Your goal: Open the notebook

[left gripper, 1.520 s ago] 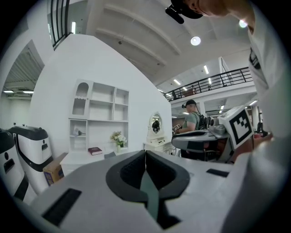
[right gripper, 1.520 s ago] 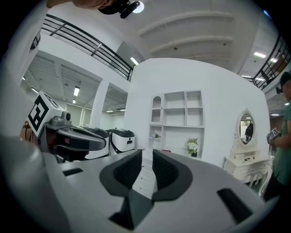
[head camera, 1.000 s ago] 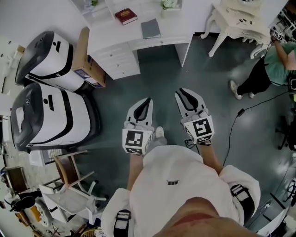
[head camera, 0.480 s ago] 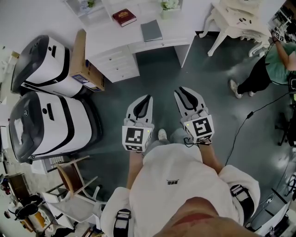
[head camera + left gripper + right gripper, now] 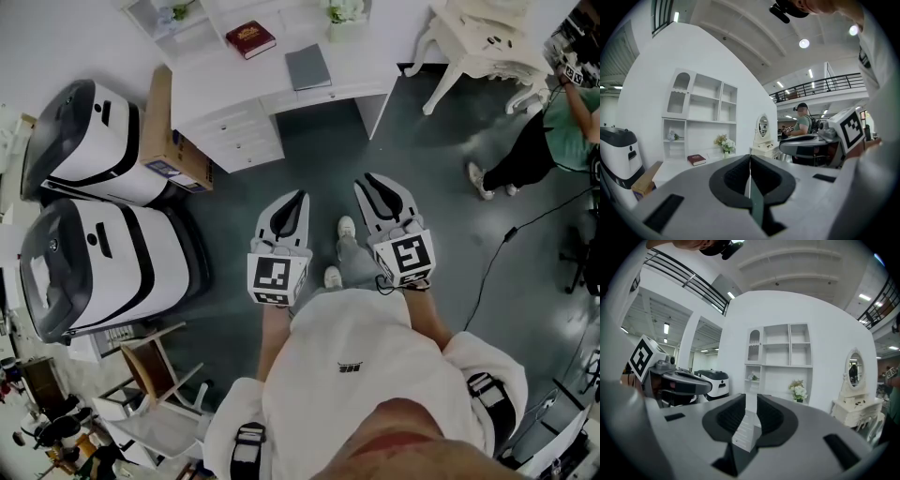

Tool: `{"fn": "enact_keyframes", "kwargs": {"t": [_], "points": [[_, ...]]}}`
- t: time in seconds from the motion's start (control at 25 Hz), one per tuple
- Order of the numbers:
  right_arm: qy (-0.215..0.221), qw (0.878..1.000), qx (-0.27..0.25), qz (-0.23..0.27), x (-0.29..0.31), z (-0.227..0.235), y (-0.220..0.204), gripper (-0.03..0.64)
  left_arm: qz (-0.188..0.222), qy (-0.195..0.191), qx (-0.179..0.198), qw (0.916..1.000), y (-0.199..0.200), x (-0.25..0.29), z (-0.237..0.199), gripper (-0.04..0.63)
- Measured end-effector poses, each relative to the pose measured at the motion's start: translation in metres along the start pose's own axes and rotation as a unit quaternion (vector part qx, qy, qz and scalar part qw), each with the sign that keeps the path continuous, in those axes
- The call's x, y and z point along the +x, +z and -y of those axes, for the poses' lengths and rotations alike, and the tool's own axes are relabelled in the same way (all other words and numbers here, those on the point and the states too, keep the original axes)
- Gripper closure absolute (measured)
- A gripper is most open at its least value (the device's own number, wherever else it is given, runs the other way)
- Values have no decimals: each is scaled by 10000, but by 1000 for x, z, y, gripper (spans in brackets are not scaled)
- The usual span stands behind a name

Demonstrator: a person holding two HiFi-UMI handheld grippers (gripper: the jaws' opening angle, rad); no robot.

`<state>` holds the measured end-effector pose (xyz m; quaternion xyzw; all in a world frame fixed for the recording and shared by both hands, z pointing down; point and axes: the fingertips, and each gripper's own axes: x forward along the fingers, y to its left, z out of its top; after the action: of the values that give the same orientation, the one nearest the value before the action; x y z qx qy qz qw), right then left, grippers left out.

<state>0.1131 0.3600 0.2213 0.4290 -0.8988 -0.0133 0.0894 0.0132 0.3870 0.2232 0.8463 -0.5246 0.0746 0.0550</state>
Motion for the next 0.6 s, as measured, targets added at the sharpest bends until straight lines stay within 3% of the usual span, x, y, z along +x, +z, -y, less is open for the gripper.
{"fn": "enact_keyframes", "kwargs": {"t": [0.6], "points": [[89,9999,-3,-48,71,45,3,557,-47,39,-63,10000,9,70,-43,595]]}}
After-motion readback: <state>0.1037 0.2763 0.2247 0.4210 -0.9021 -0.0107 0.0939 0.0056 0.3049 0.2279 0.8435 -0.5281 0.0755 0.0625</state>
